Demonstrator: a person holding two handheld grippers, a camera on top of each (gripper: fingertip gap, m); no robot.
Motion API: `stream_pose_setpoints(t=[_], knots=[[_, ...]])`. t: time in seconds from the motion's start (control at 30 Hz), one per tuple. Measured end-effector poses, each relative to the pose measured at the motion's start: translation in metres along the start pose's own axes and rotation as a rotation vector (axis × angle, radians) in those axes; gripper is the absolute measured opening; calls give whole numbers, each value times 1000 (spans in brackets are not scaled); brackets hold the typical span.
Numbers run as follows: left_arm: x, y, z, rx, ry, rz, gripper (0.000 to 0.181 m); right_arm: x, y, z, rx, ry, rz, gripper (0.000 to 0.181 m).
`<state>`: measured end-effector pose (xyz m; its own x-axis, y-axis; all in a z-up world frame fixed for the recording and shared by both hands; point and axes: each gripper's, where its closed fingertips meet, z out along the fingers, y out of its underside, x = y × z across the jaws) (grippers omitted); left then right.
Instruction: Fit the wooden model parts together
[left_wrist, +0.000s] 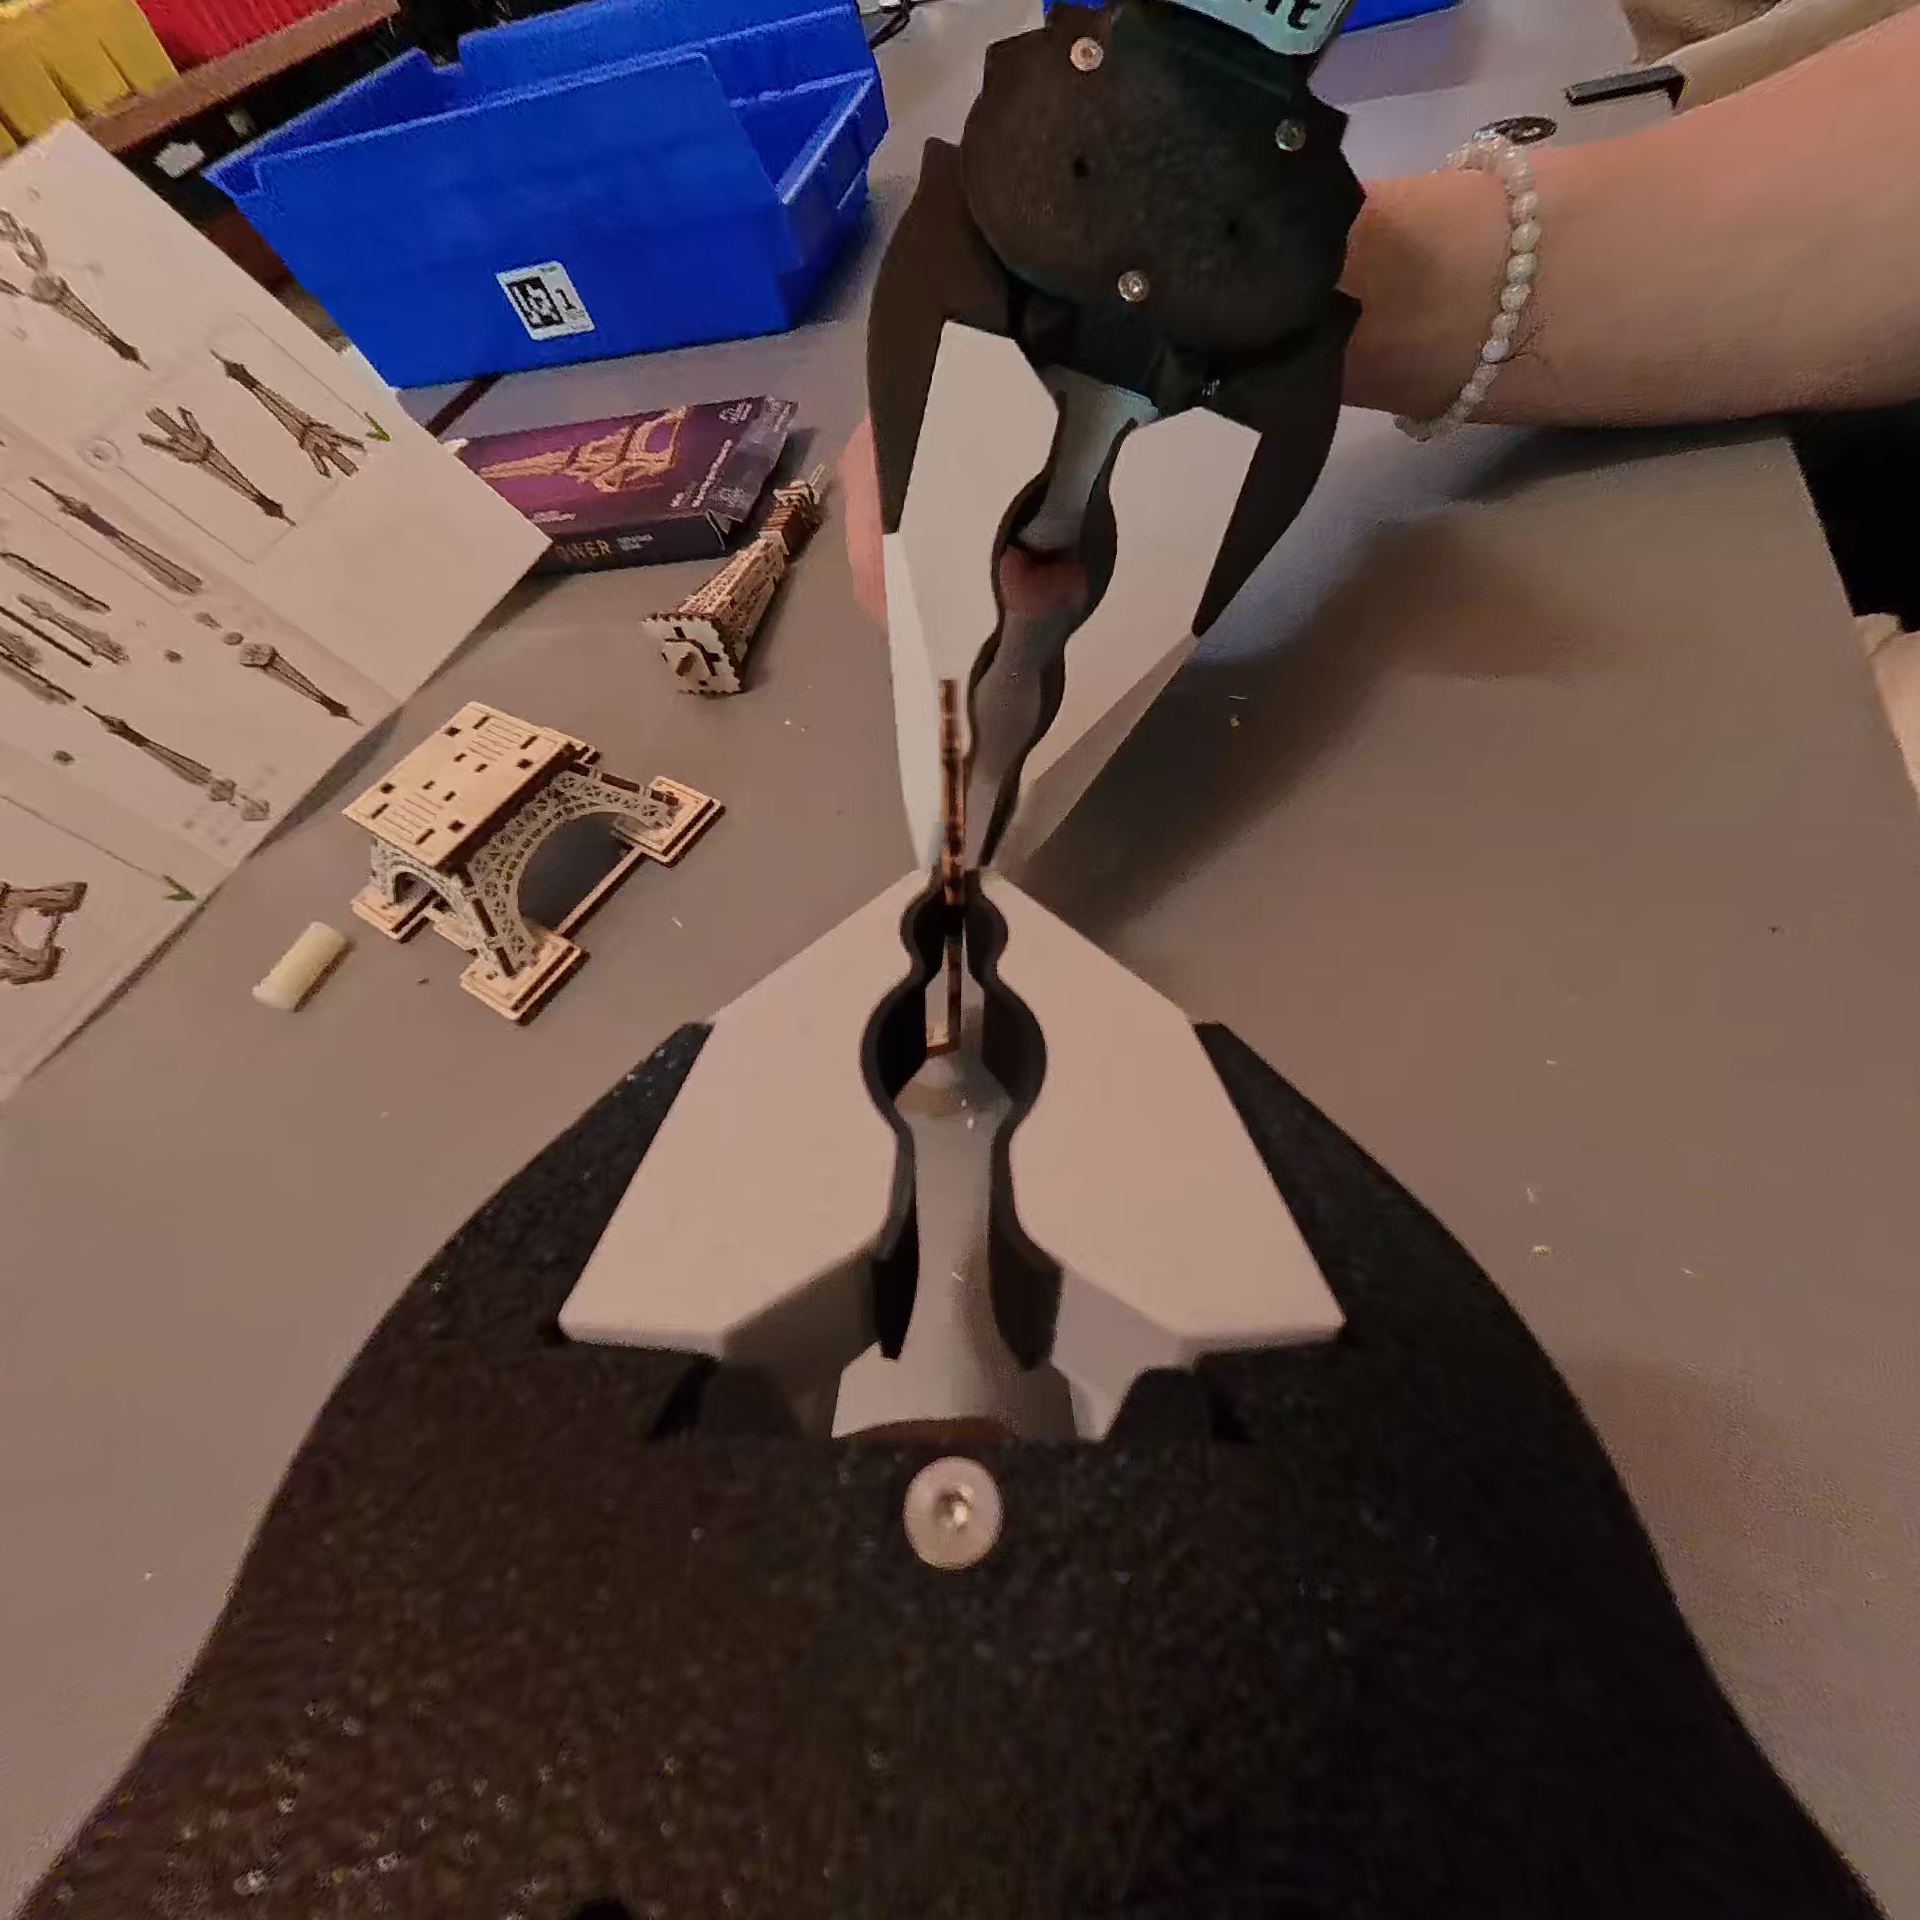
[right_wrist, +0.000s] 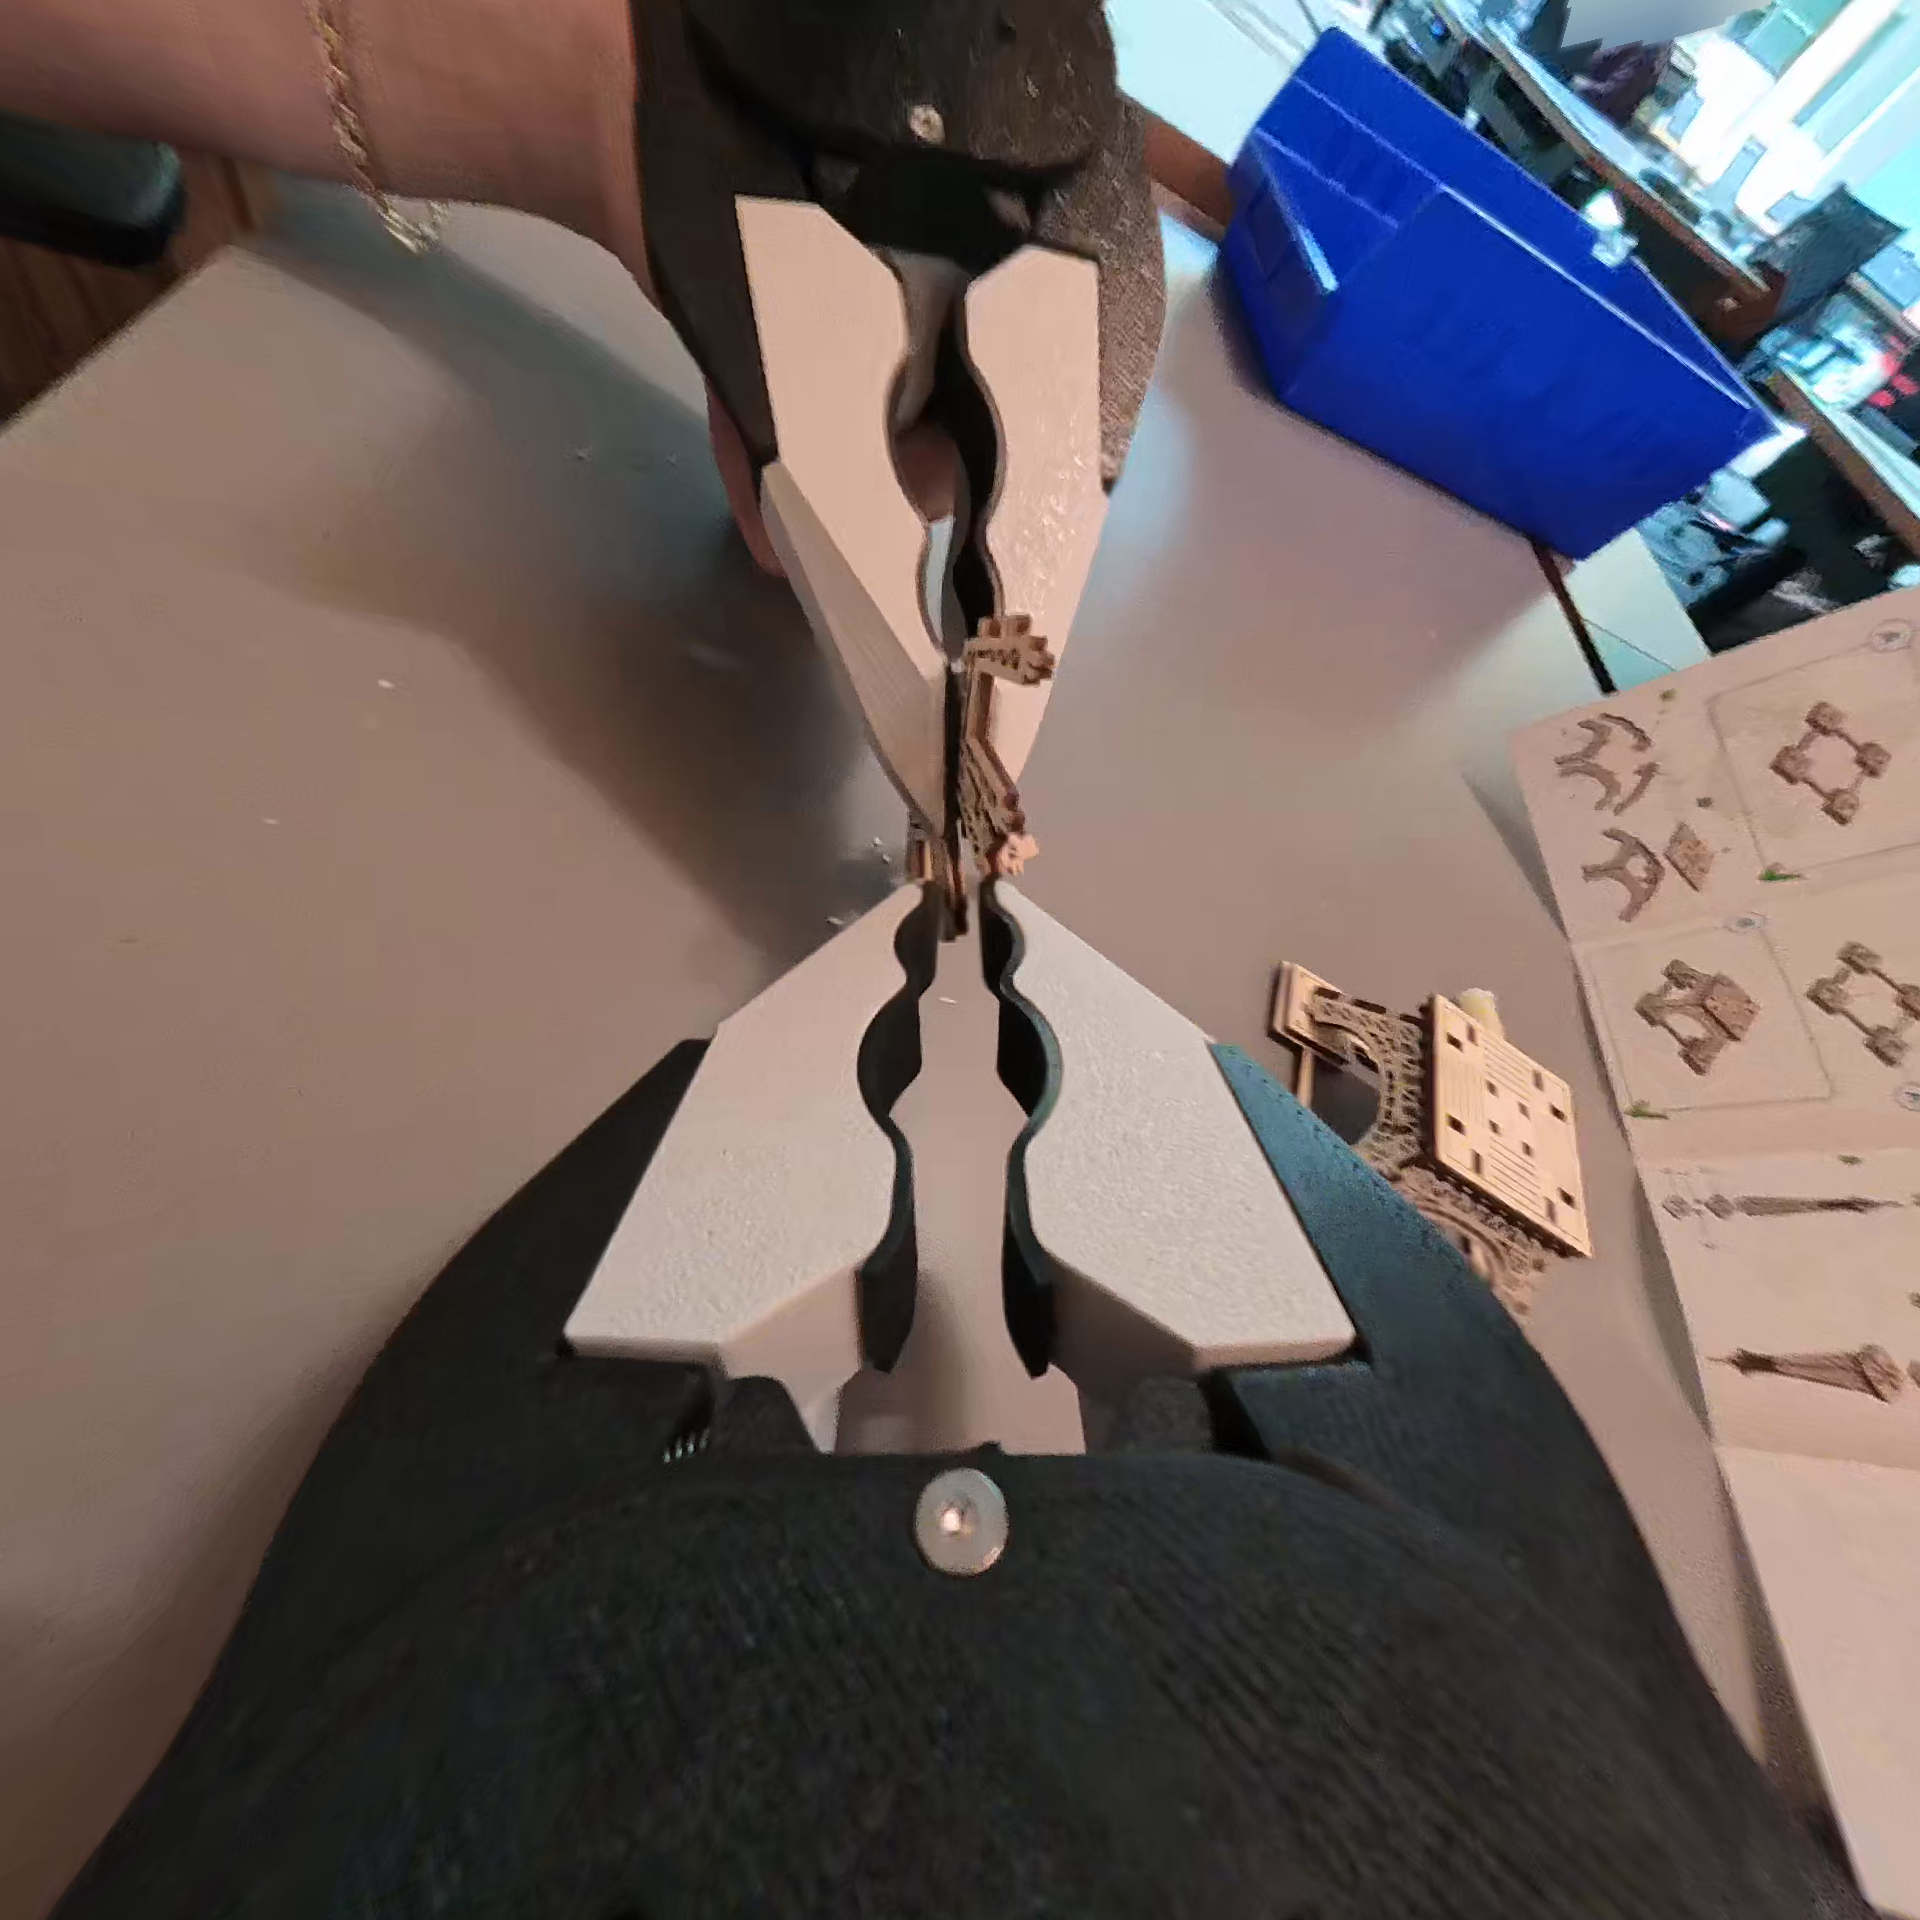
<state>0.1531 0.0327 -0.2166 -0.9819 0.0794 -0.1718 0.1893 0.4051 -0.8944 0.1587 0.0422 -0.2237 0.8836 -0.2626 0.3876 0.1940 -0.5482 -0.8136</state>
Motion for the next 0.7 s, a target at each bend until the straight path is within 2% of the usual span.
stream_pose_setpoints(t=[0.2, 0.3, 0.33, 0.4, 0.6, 0.7], knots=[[11, 6, -3, -30, 52, 33, 3, -11, 1, 5, -23, -71, 2, 1], [20, 15, -10, -85, 43, 106, 23, -17, 0, 7, -51, -52, -73, 1], [22, 21, -14, -123, 20, 142, 29, -18, 0, 7, -59, -34, -109, 1], [23, 32, -22, -184, -66, 237, 30, -23, -1, 9, -76, -15, -175, 1], [29, 39, -40, -287, -326, 488, 28, -35, -9, 17, -131, 9, -310, 1], [34, 41, -40, -335, -377, 562, 27, -44, -13, 21, -153, 37, -392, 1]])
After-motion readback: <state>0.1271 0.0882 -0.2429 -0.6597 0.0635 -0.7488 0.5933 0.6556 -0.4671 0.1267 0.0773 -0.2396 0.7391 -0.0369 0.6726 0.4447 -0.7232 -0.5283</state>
